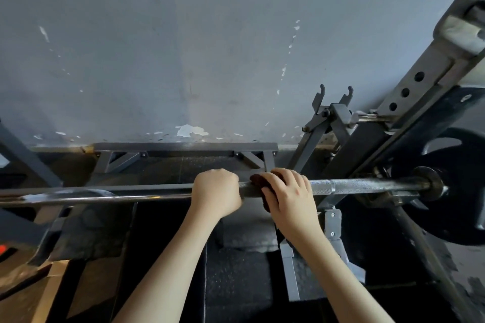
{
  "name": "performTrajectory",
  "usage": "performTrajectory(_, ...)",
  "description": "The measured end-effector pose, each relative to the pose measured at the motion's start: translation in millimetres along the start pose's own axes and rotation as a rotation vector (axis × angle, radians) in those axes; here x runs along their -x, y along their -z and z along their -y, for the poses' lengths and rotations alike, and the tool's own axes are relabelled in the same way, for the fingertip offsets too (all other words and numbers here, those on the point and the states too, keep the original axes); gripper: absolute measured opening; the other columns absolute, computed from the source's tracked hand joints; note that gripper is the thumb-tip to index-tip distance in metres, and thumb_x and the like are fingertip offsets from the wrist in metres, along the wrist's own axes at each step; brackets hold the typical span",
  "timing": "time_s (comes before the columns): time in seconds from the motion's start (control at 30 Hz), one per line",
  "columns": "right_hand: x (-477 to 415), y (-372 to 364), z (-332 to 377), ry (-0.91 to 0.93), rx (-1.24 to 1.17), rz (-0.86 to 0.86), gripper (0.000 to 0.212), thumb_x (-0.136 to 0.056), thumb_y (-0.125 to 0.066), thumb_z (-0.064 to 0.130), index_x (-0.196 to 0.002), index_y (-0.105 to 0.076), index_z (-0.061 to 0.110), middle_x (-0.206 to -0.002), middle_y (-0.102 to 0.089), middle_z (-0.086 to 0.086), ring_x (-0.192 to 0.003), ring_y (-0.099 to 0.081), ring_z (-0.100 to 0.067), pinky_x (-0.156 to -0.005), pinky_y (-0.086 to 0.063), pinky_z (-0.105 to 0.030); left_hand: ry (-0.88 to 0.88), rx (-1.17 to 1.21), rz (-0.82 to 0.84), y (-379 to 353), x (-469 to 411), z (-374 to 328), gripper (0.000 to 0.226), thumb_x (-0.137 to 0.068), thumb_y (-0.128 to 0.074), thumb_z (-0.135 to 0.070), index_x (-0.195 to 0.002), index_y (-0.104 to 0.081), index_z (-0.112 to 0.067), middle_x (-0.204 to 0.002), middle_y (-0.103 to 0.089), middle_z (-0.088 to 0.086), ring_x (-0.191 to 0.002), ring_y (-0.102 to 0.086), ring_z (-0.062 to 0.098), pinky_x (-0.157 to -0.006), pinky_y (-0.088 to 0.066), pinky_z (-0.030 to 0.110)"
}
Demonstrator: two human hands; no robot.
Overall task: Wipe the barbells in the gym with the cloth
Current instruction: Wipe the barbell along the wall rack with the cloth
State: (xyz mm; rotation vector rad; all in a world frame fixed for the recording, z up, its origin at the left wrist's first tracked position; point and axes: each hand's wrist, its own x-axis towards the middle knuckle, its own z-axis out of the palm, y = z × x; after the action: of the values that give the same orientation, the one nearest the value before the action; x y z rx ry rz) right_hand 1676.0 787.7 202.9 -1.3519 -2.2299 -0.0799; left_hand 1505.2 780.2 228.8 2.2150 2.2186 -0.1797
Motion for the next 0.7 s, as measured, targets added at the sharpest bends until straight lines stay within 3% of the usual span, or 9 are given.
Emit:
performTrajectory(0.1, -7, -4, 6, -0.056, 0.076, -0.112, 0.028, -0.093, -0.046, 0.027, -0.078, -0.067, 0.014, -0.072, -0.062, -0.005, -0.063, -0.058, -0.029, -0.062, -0.047, -0.036, 0.015, -0.01, 0.003, -1, 1, -2, 0.018, -0.084, -0.058, -0.038, -0.093, -0.066, -0.024, -0.08, -0.064, -0.003, -0.065, -0.052, 0.019, -0.052, -0.031, 0.026)
performTrajectory(0.17, -32, 7, 13, -0.121, 0.104, 0.062, 0.032, -0.094, -0.042, 0.028, -0.073, -0.061, 0.013, -0.066, -0.059, -0.005, -0.06, -0.057, -0.031, -0.057, -0.039, -0.032, 0.013, -0.017, 0.002, -1, -1, -1, 0.022, -0.085, -0.058, -0.042, -0.094, -0.066, -0.024, -0.083, -0.065, -0.002, -0.068, -0.054, 0.02, -0.055, -0.034, 0.027)
performTrajectory(0.23, -61, 14, 12, -0.335, 0.029, 0.333, 0.036, -0.098, -0.038, 0.032, -0.084, -0.064, 0.012, -0.079, -0.062, -0.005, -0.071, -0.057, -0.028, -0.063, -0.04, -0.032, 0.0, -0.017, 0.009, 0, -1, 0, 0.028, -0.085, -0.057, -0.047, -0.095, -0.065, -0.023, -0.087, -0.066, -0.002, -0.076, -0.06, 0.022, -0.059, -0.037, 0.028)
performTrajectory(0.3, -66, 14, 9, -0.454, -0.065, 0.44, 0.037, -0.098, -0.037, 0.035, -0.087, -0.065, 0.014, -0.085, -0.063, -0.005, -0.075, -0.057, -0.027, -0.067, -0.043, -0.033, -0.004, -0.011, 0.003, -1, 2, 0, 0.031, -0.085, -0.056, -0.049, -0.096, -0.067, -0.022, -0.087, -0.066, -0.002, -0.079, -0.063, 0.022, -0.06, -0.039, 0.028)
performTrajectory(0.43, 1, 12, 4, -0.054, -0.105, 0.035, 0.026, -0.096, -0.044, 0.033, -0.094, -0.066, 0.019, -0.09, -0.066, 0.002, -0.084, -0.058, -0.021, -0.079, -0.047, -0.037, -0.1, 0.165, 0.006, 2, 5, 8, 0.038, -0.083, -0.055, -0.059, -0.091, -0.059, -0.022, -0.089, -0.059, -0.008, -0.08, -0.057, 0.016, -0.064, -0.037, 0.029)
performTrajectory(0.5, 10, 11, -3, -0.013, -0.058, -0.014, 0.025, -0.095, -0.046, 0.032, -0.093, -0.067, 0.018, -0.089, -0.067, 0.001, -0.082, -0.059, -0.023, -0.076, -0.048, -0.038, -0.155, 0.329, 0.0, 0, 8, 19, 0.05, -0.086, -0.042, -0.068, -0.088, -0.057, -0.021, -0.089, -0.057, -0.009, -0.085, -0.054, 0.014, -0.07, -0.04, 0.03)
performTrajectory(0.57, -22, 9, 1, -0.151, 0.027, 0.06, 0.03, -0.095, -0.044, 0.033, -0.083, -0.065, 0.016, -0.078, -0.066, -0.004, -0.073, -0.062, -0.03, -0.066, -0.047, -0.037, -0.118, 0.36, -0.161, -9, 7, 27, 0.066, -0.089, -0.021, -0.066, -0.089, -0.066, -0.018, -0.093, -0.064, -0.006, -0.092, -0.057, 0.018, -0.085, -0.042, 0.035)
performTrajectory(0.6, -44, 13, 8, -0.298, 0.029, 0.214, 0.033, -0.097, -0.042, 0.035, -0.086, -0.066, 0.015, -0.082, -0.067, -0.007, -0.078, -0.063, -0.033, -0.066, -0.045, -0.036, -0.065, 0.296, -0.275, -16, 6, 28, 0.069, -0.092, -0.017, -0.06, -0.087, -0.07, -0.016, -0.091, -0.068, -0.003, -0.092, -0.06, 0.022, -0.09, -0.043, 0.039)
performTrajectory(0.7, -68, 11, 7, -0.523, -0.034, 0.383, 0.038, -0.098, -0.039, 0.039, -0.102, -0.07, 0.017, -0.101, -0.068, -0.009, -0.094, -0.062, -0.033, -0.073, -0.039, -0.034, 0.029, 0.156, -0.404, -29, 2, 23, 0.063, -0.097, -0.024, -0.046, -0.077, -0.075, -0.014, -0.079, -0.072, 0.003, -0.086, -0.064, 0.028, -0.091, -0.046, 0.045)
